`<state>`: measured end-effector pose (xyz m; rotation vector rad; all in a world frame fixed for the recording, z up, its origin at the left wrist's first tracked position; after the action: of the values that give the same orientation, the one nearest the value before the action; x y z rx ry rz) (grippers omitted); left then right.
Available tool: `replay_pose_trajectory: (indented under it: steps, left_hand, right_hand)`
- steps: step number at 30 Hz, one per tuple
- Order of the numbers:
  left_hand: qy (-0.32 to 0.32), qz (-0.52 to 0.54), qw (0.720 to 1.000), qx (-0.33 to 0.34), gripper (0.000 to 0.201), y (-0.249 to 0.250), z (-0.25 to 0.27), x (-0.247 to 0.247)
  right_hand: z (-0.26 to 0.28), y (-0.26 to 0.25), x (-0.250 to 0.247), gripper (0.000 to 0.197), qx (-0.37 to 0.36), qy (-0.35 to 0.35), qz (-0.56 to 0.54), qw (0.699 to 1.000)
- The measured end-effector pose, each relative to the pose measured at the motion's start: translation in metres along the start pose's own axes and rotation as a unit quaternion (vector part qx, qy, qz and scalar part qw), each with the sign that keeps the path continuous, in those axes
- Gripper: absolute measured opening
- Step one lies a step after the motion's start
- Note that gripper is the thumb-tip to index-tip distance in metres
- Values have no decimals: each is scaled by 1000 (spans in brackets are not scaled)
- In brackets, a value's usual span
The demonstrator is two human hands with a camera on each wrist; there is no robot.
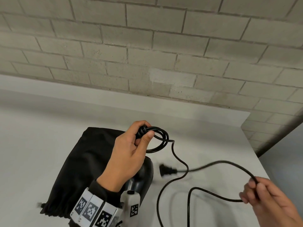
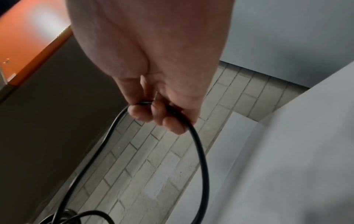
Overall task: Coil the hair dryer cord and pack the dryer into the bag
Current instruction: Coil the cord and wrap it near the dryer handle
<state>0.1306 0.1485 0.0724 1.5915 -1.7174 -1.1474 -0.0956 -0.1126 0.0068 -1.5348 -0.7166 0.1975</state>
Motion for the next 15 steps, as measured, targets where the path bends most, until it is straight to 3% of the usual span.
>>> replay_pose_trajectory:
  steps: [3, 6, 8, 11, 15]
  left_hand:
    - [3, -5, 1000, 0, 18, 0, 0, -3]
    - [0, 2, 1000, -1, 17, 1, 1, -3]
    - [-7, 3, 1000, 4, 16, 2, 3, 0]
    - [-21, -2, 1000, 10, 15, 5, 6, 6]
    - [-30, -5, 999, 11, 17, 8, 10, 13]
  right_hand:
    - [-6, 17, -6, 51, 46, 6, 68, 997]
    - [-2, 35, 6, 45, 15, -20, 220, 975]
    - [4, 35, 21, 17, -50, -28, 310, 949]
    - [10, 21, 55, 29, -180, -43, 430, 883]
    - [23, 6, 121, 36, -229, -134, 399, 878]
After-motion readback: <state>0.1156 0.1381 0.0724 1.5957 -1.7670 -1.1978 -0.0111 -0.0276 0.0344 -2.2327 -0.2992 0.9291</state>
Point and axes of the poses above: each hand's wrist, its own z-axis away from the middle knuckle, its own x-axis out of the palm, y = z × x, the point moved 9 cm from there along -z, towards the middle knuckle, and after that the axes turned 12 degrees about y, right-handed, at the moved point
